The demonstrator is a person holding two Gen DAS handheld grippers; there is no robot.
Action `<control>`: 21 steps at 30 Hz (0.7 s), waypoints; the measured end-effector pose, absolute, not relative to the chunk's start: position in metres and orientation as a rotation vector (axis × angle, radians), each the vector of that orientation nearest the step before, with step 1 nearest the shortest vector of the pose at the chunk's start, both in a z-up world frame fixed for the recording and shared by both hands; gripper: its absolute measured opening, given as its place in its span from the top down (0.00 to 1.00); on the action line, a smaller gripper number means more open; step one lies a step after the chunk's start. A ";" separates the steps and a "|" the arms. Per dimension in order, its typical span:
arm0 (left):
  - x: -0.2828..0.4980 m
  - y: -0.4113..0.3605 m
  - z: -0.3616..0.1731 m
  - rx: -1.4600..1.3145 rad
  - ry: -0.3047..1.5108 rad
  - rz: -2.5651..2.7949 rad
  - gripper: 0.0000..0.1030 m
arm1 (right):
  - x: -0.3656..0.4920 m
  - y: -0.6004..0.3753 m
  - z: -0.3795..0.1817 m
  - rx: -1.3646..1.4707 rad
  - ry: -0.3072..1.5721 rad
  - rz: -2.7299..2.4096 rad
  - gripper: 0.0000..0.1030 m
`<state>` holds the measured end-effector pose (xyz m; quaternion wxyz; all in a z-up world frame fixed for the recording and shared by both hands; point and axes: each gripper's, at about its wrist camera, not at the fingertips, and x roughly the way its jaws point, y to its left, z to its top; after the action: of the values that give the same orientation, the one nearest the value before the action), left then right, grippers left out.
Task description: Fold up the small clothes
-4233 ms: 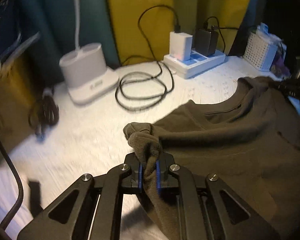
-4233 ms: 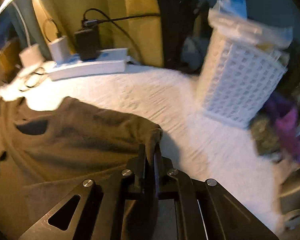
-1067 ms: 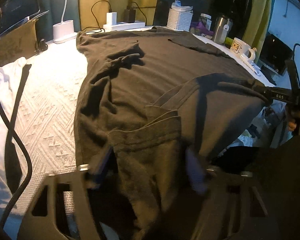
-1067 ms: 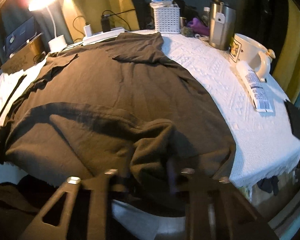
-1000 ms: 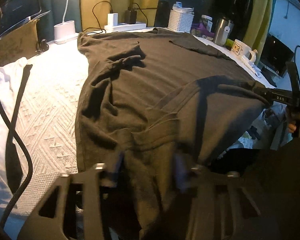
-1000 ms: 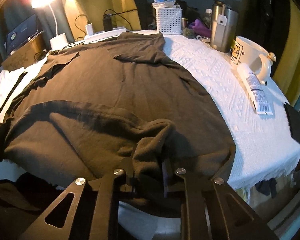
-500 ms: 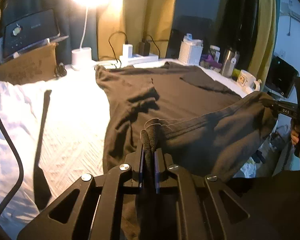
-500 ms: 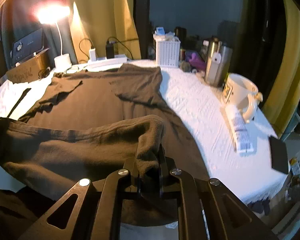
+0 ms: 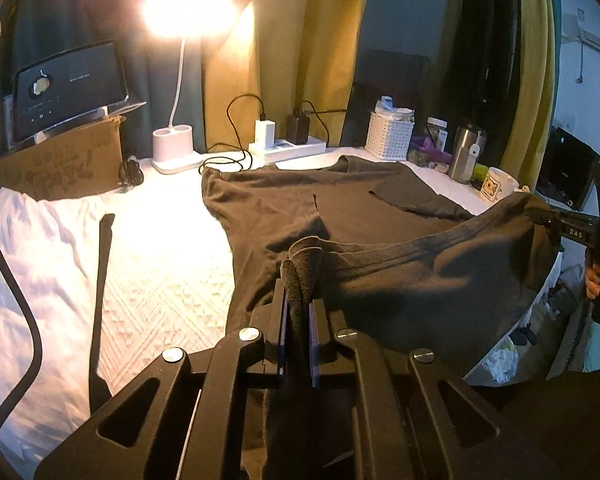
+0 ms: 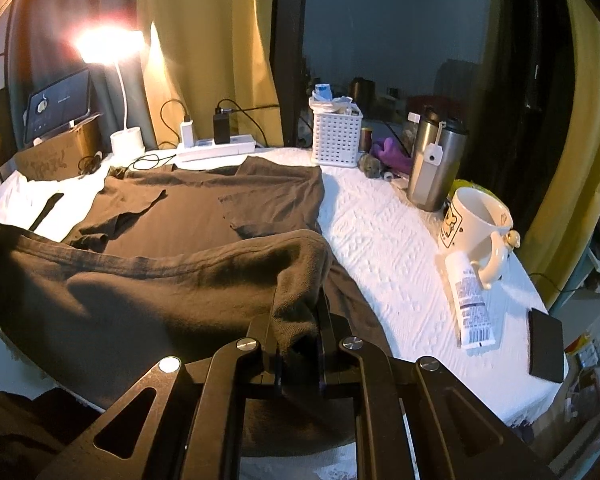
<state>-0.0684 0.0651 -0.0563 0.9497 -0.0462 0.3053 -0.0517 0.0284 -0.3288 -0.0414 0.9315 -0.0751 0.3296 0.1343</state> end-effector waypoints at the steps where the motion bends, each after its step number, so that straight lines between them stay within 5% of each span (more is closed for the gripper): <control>1: -0.067 0.065 -0.055 -0.094 0.619 -0.104 0.93 | 0.030 -0.329 -0.040 -0.153 0.672 0.274 0.89; 21: -0.022 0.077 -0.032 -0.110 0.587 -0.066 0.93 | 0.079 -0.319 -0.022 -0.151 0.650 0.289 0.89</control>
<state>-0.0224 0.0767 -0.0316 0.9552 -0.0543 0.2890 -0.0325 0.0790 -0.3193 -0.0221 0.9345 -0.0738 0.3181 0.1416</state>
